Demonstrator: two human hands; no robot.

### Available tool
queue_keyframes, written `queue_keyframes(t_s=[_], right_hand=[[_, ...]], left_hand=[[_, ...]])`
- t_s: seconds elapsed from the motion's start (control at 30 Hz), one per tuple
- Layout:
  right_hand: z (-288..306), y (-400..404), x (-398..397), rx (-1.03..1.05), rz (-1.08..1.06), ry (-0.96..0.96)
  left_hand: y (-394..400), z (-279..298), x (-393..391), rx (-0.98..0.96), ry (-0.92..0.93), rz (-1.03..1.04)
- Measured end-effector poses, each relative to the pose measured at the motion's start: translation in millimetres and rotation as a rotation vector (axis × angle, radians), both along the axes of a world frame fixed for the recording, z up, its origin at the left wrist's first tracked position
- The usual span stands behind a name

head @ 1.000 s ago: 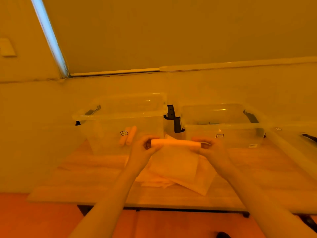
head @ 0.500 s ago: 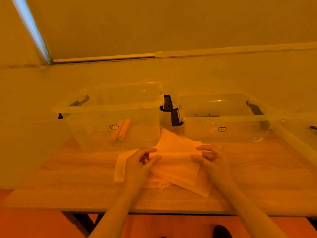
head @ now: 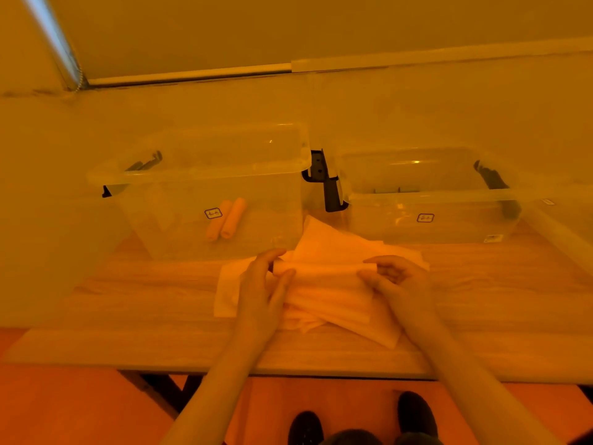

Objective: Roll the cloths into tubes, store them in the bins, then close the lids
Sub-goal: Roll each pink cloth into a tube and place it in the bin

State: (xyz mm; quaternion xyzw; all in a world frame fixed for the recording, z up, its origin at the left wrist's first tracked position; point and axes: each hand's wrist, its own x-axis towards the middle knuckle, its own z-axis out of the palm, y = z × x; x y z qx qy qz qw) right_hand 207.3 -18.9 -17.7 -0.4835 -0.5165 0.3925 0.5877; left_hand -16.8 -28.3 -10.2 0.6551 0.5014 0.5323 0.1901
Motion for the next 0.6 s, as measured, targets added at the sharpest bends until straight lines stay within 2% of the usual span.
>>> queue_keyframes(t_s=[0.2,0.37,0.6], right_hand=[[-1.9,-2.0,3.3,0.032,-0.011,0.048],[0.3,-3.9,2.3,0.005,-0.012,0.096],[2.8,-7.5,-0.5,0.018,0.015,-0.014]], left_hand=[[-0.2,-5.0,-2.9,0.045,0.084,-0.037],[2.6,-4.2,-4.4,-0.065,-0.012,-0.051],[2.5,-0.2,-2.1,-0.076,0.028,-0.001]])
